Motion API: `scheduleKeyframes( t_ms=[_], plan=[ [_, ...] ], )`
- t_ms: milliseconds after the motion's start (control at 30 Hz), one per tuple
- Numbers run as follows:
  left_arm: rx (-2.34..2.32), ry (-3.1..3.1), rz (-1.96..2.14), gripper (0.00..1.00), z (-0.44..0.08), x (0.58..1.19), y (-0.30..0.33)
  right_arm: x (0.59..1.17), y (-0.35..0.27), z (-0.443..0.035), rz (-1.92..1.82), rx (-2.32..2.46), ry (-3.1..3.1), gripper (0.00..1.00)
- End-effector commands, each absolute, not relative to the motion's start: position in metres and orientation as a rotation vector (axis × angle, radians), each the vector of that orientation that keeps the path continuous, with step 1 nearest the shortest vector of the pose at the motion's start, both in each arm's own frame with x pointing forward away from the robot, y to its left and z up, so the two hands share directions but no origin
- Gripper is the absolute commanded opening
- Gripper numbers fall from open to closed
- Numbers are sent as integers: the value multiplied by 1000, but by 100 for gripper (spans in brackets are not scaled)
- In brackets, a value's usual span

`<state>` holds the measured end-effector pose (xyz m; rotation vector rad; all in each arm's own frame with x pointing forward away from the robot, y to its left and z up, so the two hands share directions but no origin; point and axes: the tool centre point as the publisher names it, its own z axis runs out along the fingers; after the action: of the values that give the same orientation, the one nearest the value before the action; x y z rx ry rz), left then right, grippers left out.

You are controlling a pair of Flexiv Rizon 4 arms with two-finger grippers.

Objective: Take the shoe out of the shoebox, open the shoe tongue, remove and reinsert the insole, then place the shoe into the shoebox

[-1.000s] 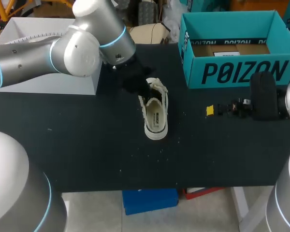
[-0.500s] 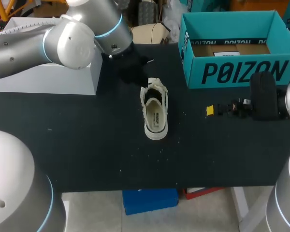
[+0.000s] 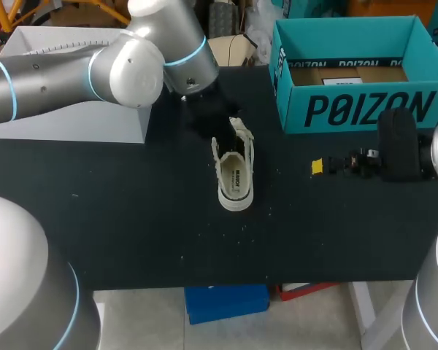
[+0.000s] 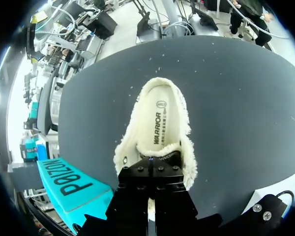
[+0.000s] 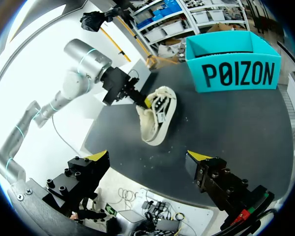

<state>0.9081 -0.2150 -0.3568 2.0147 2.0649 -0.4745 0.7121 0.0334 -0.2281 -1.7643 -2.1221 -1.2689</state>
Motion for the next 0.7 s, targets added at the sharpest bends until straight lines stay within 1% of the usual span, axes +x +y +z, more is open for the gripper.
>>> scheduleKeyframes(
  t_ms=[33,200,467,633,667,700],
  plan=[
    [2016,2074,-481,0,-368,908,-218,712,34,-228,-1267,-1766,-2123,100],
    [1998,2070,-463,0,-356,906,-209,712,34,-228,-1267,-1766,-2123,100],
    [1970,2028,-358,0,-303,908,-186,712,34,-228,-1267,-1766,-2123,100],
    [1921,2032,-422,0,-288,905,-175,712,34,-228,-1267,-1766,-2123,100],
    [1915,2038,-432,1,-287,903,-173,712,34,-228,-1267,-1766,-2123,100],
    [1903,2046,-451,9,-286,902,-171,712,34,-228,-1267,-1766,-2123,100]
  ],
)
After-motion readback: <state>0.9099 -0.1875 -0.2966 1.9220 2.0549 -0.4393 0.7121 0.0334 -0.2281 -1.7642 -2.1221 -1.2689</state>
